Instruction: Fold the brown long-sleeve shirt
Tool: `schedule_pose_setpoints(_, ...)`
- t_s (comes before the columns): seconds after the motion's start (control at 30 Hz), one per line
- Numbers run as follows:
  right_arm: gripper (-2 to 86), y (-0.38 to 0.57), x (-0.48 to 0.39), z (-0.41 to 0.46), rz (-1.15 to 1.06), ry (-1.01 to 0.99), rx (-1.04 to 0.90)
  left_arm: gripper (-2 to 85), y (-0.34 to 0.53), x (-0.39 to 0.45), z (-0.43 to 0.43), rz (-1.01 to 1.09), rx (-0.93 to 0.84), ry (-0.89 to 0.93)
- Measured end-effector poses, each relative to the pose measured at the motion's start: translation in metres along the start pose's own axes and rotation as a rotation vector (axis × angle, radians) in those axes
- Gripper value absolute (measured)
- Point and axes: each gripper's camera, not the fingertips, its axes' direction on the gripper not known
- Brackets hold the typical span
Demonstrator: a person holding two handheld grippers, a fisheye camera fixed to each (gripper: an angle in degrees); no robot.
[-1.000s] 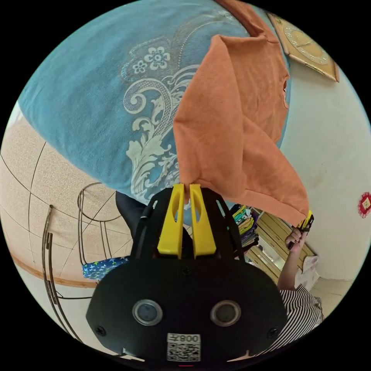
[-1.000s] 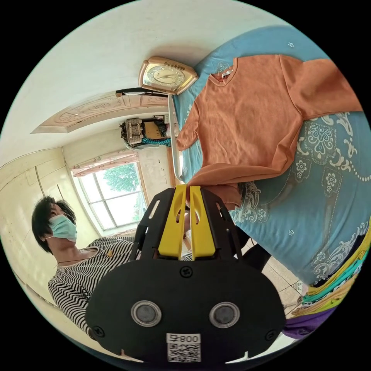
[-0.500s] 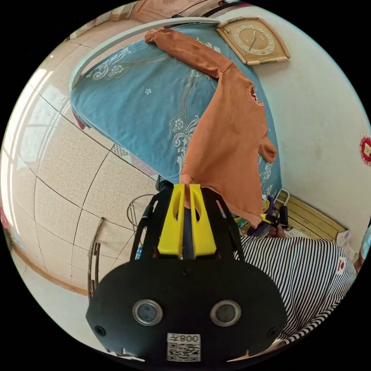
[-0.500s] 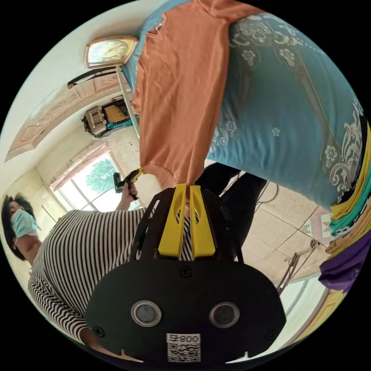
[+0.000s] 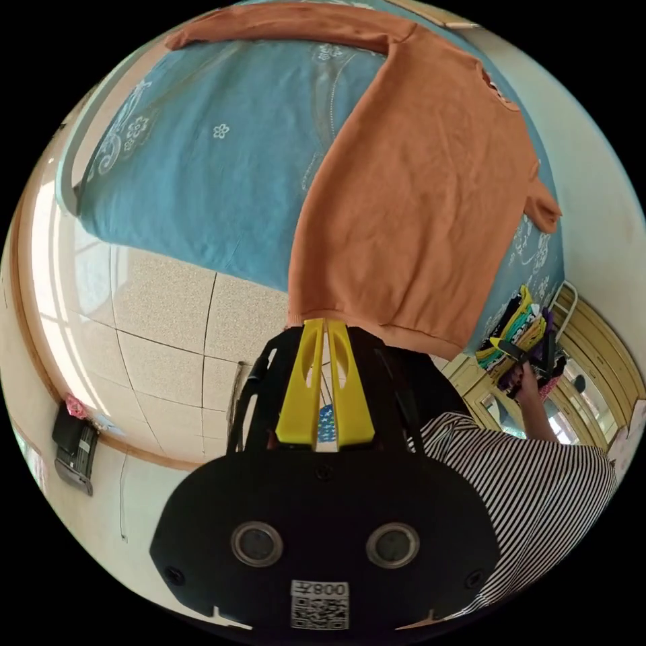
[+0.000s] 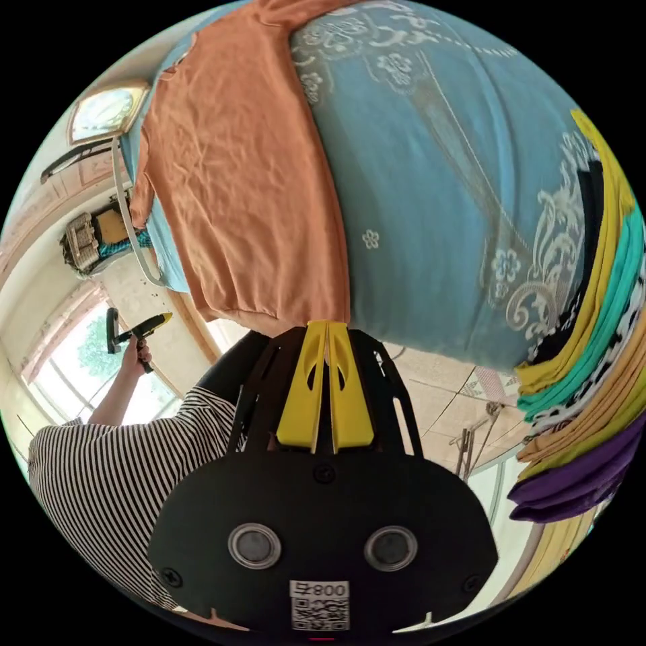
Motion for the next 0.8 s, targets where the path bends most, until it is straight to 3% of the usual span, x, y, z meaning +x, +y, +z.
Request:
schedule_pose_setpoints(0.17, 0.1, -0.077, -0.082, 0.016, -0.271, 0.329, -0.008, 0.4, -0.099, 0.079, 0.015, 0.163, -0.029, -0.138)
schedule_pose_setpoints(0.3, 0.1, -0.107, -0.086, 0.088, -0.301, 0.530, -0.189, 0.4, -0.150, 0.111, 0.060, 0.196, -0.158, -0.262)
schedule_pose_setpoints(0.4, 0.1, -0.103, -0.091, 0.095, -0.332, 0.610, -0.125, 0.4, -0.173, 0.129, 0.074, 0.184, -0.168, -0.309)
schedule_pose_setpoints(0.5, 0.0, -0.099, -0.081, 0.093, -0.333, 0.596, -0.077, 0.3, -0.192, 0.137, 0.070, 0.215, -0.167, -0.249)
schedule_pose_setpoints(0.6, 0.1, -0.106, -0.054, 0.081, -0.240, 0.454, -0.075, 0.2, -0.217, 0.139, 0.061, 0.154, -0.208, -0.152)
schedule_pose_setpoints(0.7, 0.1, -0.109, -0.017, 0.061, -0.156, 0.258, -0.083, 0.1, -0.233, 0.166, 0.035, 0.198, -0.087, -0.161)
schedule_pose_setpoints(0.8, 0.1, -0.104, 0.015, 0.021, -0.094, 0.123, 0.055, 0.1, -0.258, 0.204, 0.008, 0.260, 0.026, -0.058)
